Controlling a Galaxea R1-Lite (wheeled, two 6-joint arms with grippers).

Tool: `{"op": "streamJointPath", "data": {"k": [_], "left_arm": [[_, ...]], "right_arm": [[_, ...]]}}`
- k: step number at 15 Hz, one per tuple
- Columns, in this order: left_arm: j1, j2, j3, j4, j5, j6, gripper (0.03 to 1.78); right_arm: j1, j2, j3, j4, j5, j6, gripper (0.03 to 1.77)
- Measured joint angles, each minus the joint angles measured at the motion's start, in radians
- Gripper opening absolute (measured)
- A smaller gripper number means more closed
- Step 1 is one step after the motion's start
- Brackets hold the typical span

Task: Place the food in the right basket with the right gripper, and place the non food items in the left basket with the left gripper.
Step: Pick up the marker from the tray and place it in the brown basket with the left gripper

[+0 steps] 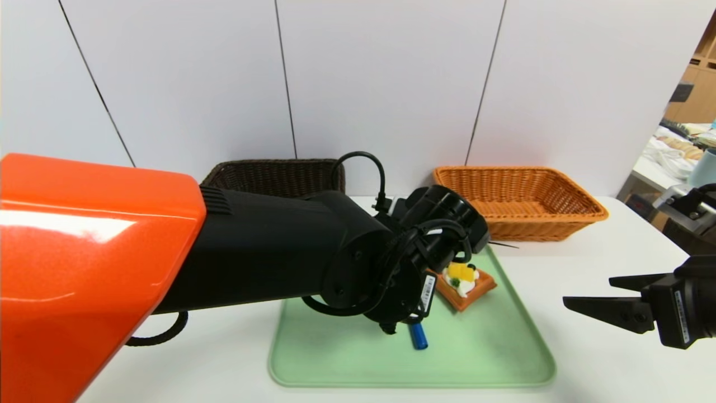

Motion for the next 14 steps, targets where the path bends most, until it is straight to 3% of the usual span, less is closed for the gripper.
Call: {"op": "streamJointPath", "data": {"k": [6, 14], "left_arm": [[-0.011, 0.042, -0.033, -0.002, 0.004, -0.015, 1.27], [-0.023, 0.126, -0.096, 0.007, 0.007, -0.070, 1.55]], "right_arm": [[0.000, -0.003, 0.002, 0.001, 0.000, 0.002, 1.70], [-0.008, -0.015, 0.003, 0.004, 0.001, 0.000, 1.70]]}}
